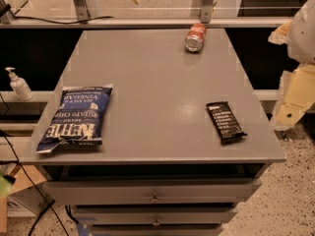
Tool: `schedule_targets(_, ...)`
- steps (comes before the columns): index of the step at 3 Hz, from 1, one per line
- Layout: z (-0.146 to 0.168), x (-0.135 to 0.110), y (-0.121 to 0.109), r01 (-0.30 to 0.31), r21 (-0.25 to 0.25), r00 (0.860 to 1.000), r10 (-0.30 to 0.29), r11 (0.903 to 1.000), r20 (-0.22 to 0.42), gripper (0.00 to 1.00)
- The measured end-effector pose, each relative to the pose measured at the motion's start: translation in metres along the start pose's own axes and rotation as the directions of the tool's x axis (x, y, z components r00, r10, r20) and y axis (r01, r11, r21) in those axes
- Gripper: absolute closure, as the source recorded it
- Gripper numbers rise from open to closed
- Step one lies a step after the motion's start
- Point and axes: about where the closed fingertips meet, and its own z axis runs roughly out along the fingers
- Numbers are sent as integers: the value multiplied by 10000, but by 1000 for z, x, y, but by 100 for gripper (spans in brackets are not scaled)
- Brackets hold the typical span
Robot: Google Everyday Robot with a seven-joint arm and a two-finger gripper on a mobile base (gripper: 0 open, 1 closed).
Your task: Move coke can near blue chip bag
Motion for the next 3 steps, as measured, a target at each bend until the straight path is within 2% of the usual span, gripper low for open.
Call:
schedule_targets(1,0,0,0,0,2,10000,0,10000,1,0)
schedule_targets(2,7,-7,-12,-247,216,9960,227,9995,867,0)
schedule_targets(3,13,-16,-35,-514,334,9694,418,9981,2418,0)
